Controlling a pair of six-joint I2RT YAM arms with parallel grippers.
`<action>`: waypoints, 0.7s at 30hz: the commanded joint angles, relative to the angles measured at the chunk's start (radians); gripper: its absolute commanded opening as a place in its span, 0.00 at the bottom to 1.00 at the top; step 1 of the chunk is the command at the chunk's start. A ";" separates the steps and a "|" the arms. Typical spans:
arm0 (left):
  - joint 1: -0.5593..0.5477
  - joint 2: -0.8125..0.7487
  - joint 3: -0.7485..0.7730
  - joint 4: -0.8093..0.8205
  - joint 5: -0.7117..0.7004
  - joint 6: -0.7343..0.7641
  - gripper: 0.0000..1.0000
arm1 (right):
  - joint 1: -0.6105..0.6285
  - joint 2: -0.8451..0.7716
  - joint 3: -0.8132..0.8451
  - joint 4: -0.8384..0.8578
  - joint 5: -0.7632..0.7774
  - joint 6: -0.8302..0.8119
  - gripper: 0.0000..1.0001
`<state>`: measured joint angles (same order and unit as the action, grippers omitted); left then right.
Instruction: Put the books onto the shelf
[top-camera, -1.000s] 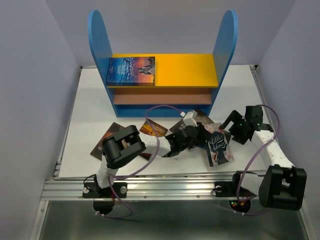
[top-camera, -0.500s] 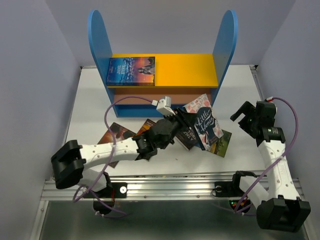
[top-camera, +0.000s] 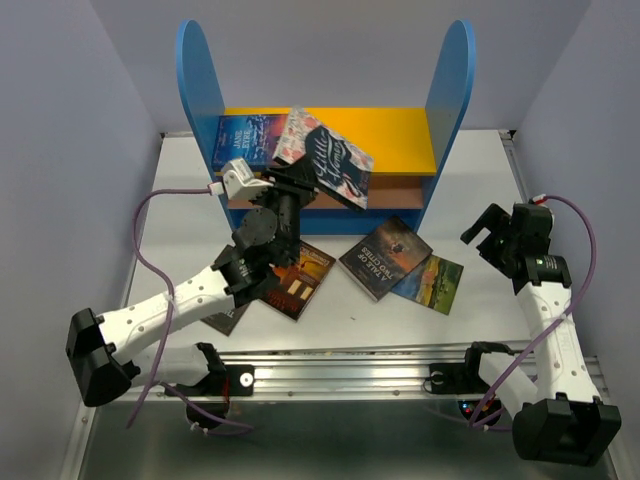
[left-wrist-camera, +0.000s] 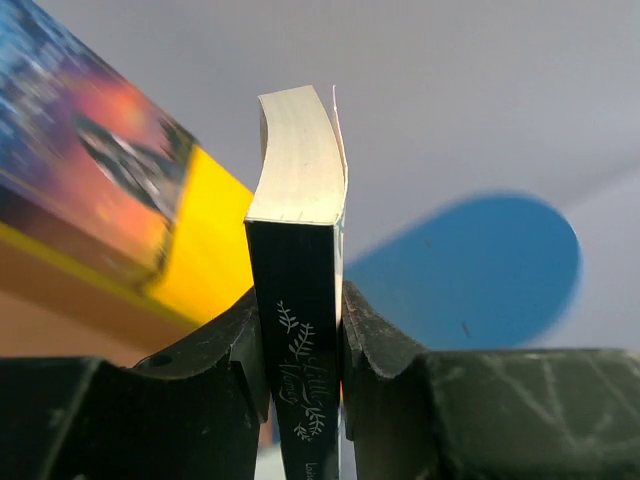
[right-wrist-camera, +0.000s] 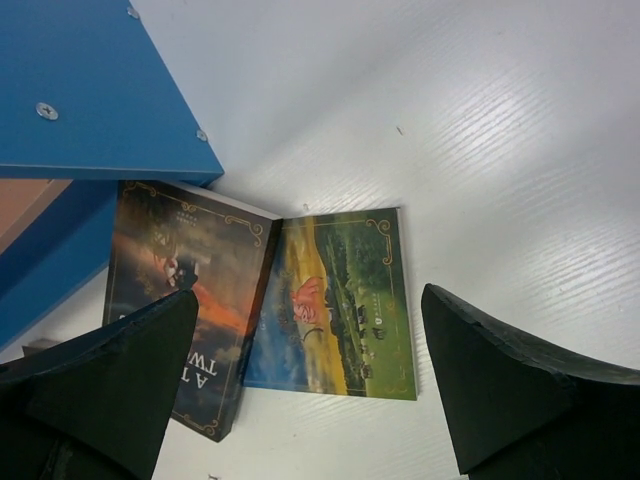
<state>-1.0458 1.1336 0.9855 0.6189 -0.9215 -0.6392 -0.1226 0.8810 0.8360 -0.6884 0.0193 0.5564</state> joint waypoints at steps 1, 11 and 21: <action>0.130 0.029 0.110 0.119 -0.189 -0.046 0.00 | 0.003 -0.008 0.037 0.003 -0.010 -0.024 1.00; 0.306 0.146 0.228 0.180 -0.286 -0.060 0.00 | 0.003 0.010 0.028 0.021 -0.073 -0.042 1.00; 0.409 0.178 0.245 0.029 -0.177 -0.200 0.00 | 0.003 0.012 0.018 0.030 -0.082 -0.049 1.00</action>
<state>-0.6682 1.3205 1.1481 0.6384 -1.1202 -0.7189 -0.1226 0.8970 0.8360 -0.6876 -0.0391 0.5270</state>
